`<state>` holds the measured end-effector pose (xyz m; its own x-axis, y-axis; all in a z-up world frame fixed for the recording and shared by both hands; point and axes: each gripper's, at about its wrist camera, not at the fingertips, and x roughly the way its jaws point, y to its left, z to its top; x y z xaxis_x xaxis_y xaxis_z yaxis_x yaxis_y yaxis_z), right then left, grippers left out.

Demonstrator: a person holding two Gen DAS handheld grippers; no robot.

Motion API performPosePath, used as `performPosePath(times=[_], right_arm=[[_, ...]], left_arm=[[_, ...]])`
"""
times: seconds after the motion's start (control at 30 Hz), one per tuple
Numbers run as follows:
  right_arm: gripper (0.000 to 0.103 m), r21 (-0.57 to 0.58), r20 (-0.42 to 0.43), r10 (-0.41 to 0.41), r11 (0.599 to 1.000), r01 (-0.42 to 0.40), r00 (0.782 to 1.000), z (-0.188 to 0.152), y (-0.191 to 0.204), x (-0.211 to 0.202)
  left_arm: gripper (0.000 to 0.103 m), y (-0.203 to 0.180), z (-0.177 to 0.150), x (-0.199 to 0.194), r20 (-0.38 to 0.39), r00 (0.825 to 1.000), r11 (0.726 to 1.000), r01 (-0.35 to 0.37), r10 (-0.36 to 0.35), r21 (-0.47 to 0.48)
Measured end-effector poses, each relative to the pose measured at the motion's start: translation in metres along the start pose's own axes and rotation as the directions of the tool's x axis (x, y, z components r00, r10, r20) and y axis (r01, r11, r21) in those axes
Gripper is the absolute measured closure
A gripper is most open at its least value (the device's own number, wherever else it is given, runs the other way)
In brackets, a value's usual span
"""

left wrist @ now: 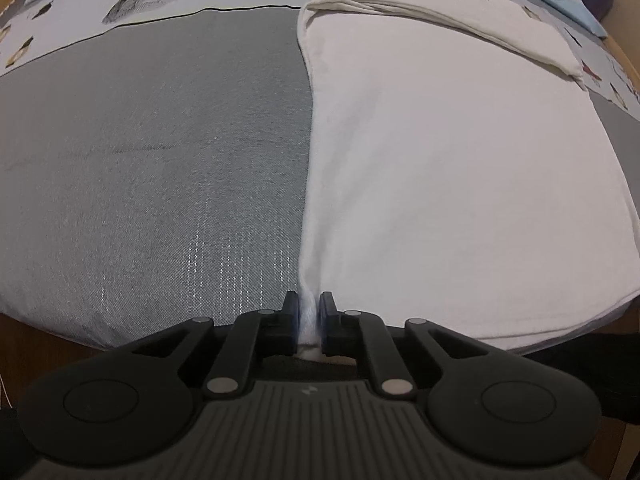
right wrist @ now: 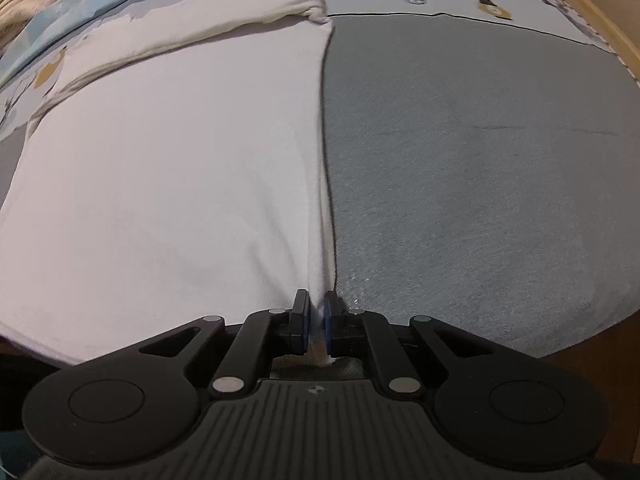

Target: Fold small clothes

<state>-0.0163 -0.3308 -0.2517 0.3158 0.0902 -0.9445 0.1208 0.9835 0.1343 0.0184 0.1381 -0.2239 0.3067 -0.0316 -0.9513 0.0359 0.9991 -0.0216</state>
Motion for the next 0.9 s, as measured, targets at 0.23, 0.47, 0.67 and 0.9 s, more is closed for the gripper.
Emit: performPosePath(times=[0.23,0.47,0.67,0.9], right_arm=[[0.096,0.014,0.003,0.001,1.0,-0.001,1.0,0.001,-0.006,0.0],[0.093,-0.015,0.002,-0.007,1.0,0.007,1.0,-0.001,0.003,0.001],[0.098,0.057,0.096,0.015,0.998,-0.02,0.995,0.006,-0.005,-0.018],[0.098,0.081,0.299,0.097,0.989,-0.127,0.949,0.017,-0.006,-0.092]], left_arm=[[0.094,-0.002,-0.002,-0.001,0.001,1.0,1.0,-0.003,0.002,0.008],[0.093,0.0,-0.001,0.0,-0.008,1.0,1.0,0.002,-0.002,0.004],[0.097,-0.001,-0.001,-0.006,0.01,1.0,1.0,0.002,-0.002,0.005],[0.097,0.0,0.008,-0.056,0.124,0.991,0.998,0.047,-0.053,0.05]])
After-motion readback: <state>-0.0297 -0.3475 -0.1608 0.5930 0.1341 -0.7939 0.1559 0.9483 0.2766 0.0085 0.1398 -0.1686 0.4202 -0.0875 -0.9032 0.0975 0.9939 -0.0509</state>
